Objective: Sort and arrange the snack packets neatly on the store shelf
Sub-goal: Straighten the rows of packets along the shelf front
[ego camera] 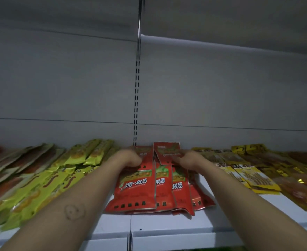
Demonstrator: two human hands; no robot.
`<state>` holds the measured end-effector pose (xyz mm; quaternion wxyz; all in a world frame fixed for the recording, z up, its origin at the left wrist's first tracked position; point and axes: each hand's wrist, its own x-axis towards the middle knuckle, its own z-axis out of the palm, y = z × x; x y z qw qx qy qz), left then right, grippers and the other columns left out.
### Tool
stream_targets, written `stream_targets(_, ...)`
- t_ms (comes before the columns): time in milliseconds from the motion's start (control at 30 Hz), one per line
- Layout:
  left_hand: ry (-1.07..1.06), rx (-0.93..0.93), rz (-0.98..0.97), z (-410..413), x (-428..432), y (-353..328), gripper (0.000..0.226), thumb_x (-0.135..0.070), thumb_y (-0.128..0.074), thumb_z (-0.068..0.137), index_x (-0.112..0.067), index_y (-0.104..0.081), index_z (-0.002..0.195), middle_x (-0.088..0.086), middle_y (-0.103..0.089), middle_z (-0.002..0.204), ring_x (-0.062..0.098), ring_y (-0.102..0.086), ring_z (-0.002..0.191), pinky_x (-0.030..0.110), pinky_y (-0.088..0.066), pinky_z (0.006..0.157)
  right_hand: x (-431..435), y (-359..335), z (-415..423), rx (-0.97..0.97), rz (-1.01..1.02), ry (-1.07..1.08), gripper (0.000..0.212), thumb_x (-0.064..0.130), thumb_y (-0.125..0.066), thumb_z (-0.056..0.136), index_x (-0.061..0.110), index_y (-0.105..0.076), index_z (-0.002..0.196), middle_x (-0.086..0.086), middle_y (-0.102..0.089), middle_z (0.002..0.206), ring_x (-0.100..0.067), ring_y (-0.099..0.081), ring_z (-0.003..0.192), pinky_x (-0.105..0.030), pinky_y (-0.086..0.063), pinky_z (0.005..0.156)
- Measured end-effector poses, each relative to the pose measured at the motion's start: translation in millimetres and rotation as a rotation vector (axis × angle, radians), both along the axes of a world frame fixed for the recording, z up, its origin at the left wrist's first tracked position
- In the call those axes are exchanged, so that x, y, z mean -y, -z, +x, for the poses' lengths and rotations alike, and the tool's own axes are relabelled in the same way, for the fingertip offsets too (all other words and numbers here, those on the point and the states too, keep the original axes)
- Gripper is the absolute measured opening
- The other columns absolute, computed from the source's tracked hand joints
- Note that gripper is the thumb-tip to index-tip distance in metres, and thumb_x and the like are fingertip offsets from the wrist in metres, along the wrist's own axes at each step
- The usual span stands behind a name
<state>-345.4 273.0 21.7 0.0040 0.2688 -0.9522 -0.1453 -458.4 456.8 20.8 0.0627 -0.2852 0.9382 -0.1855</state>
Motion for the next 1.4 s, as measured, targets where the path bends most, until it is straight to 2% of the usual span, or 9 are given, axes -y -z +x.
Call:
stream_targets(133, 0.022, -0.018, 0.141, -17.1, 6.4, 3.6, 0.046, -0.044, -0.039, 0.105, -0.016, -0.054, 0.137, 0.007, -0.056, 0.14, 0.025, -0.055, 0.123, 0.028, -0.041, 0.098, 17.3, 0.5, -11.9, 0.055, 0.049, -0.009, 0.05, 0.05, -0.045, 0.101, 0.02, -0.051, 0.141, -0.009, -0.054, 0.142, -0.028, -0.052, 0.126, -0.03, -0.042, 0.1)
stream_targets(333, -0.02, -0.068, 0.145, -32.5, 5.7, 6.1, 0.048, -0.048, -0.048, 0.101, -0.016, -0.056, 0.136, 0.008, -0.055, 0.142, 0.025, -0.055, 0.124, 0.022, -0.036, 0.087, 19.2, -1.4, -25.1, 0.098, 0.089, -0.015, 0.056, 0.052, -0.05, 0.098, 0.014, -0.054, 0.139, -0.009, -0.055, 0.14, -0.028, -0.054, 0.124, -0.03, -0.043, 0.099)
stream_targets(667, -0.017, -0.127, 0.206, -48.3, -13.8, 8.8, 0.046, -0.047, -0.049, 0.101, -0.016, -0.057, 0.134, 0.007, -0.057, 0.14, 0.026, -0.055, 0.123, 0.023, -0.036, 0.088, 10.4, -8.3, -32.2, 0.07, 0.171, -0.051, 0.058, 0.049, -0.048, 0.1, 0.01, -0.05, 0.142, -0.011, -0.049, 0.148, -0.029, -0.048, 0.131, -0.029, -0.039, 0.102)
stream_targets(767, -0.026, -0.178, 0.193, -41.5, -23.7, 4.3, 0.047, -0.042, -0.047, 0.102, -0.013, -0.053, 0.139, 0.01, -0.051, 0.146, 0.028, -0.051, 0.13, 0.023, -0.036, 0.094, 2.9, -11.5, -25.4, 0.018, 0.128, -0.096, 0.055, 0.047, -0.043, 0.102, 0.013, -0.049, 0.144, -0.01, -0.046, 0.15, -0.029, -0.046, 0.134, -0.03, -0.037, 0.106)
stream_targets(867, -0.037, -0.167, 0.143, -23.2, -34.1, -5.2, 0.062, -0.048, -0.041, 0.102, -0.011, -0.034, 0.151, 0.013, -0.036, 0.157, 0.032, -0.039, 0.14, 0.026, -0.031, 0.109, -15.5, -17.2, -12.6, -0.079, -0.006, -0.092, 0.055, 0.05, -0.044, 0.1, 0.017, -0.048, 0.144, -0.01, -0.048, 0.149, -0.028, -0.046, 0.134, -0.035, -0.039, 0.108)
stream_targets(933, -0.048, -0.114, 0.096, -0.9, -37.0, -11.3, 0.072, -0.058, -0.039, 0.099, -0.014, -0.027, 0.154, 0.012, -0.036, 0.157, 0.032, -0.038, 0.141, 0.035, -0.03, 0.116, -34.2, -16.7, 3.0, -0.141, -0.044, -0.074, 0.06, 0.059, -0.043, 0.097, 0.02, -0.05, 0.143, -0.009, -0.053, 0.144, -0.028, -0.049, 0.132, -0.036, -0.042, 0.106)
stream_targets(1133, -0.041, 0.055, 0.055, 89.6, -63.6, -4.2, 0.074, -0.068, -0.047, 0.089, -0.038, -0.024, 0.152, 0.013, -0.036, 0.154, 0.031, -0.041, 0.138, 0.034, -0.034, 0.109, -75.2, 18.8, 82.4, -0.115, 0.065, -0.115, 0.077, 0.084, -0.03, 0.082, 0.043, -0.035, 0.147, -0.005, -0.042, 0.151, -0.03, -0.045, 0.134, -0.043, -0.04, 0.106)
stream_targets(1233, -0.025, 0.081, 0.07, 106.6, -81.5, 8.8, 0.07, -0.067, -0.05, 0.087, -0.046, -0.024, 0.148, 0.009, -0.037, 0.144, 0.029, -0.048, 0.128, 0.034, -0.037, 0.106, -73.6, 34.9, 97.6, -0.11, 0.111, -0.088, 0.073, 0.08, -0.025, 0.087, 0.046, -0.022, 0.152, -0.006, -0.028, 0.158, -0.035, -0.038, 0.138, -0.049, -0.031, 0.11)
stream_targets(1400, -0.056, 0.061, -0.059, 105.0, -95.6, 29.3, 0.08, -0.088, -0.032, 0.077, -0.052, -0.021, 0.148, 0.005, -0.031, 0.152, 0.032, -0.033, 0.139, 0.052, -0.027, 0.111, -74.6, 49.6, 97.1, -0.15, 0.104, -0.044, 0.06, 0.062, -0.023, 0.095, 0.044, -0.019, 0.153, -0.004, -0.023, 0.162, -0.034, -0.029, 0.142, -0.05, -0.022, 0.114)
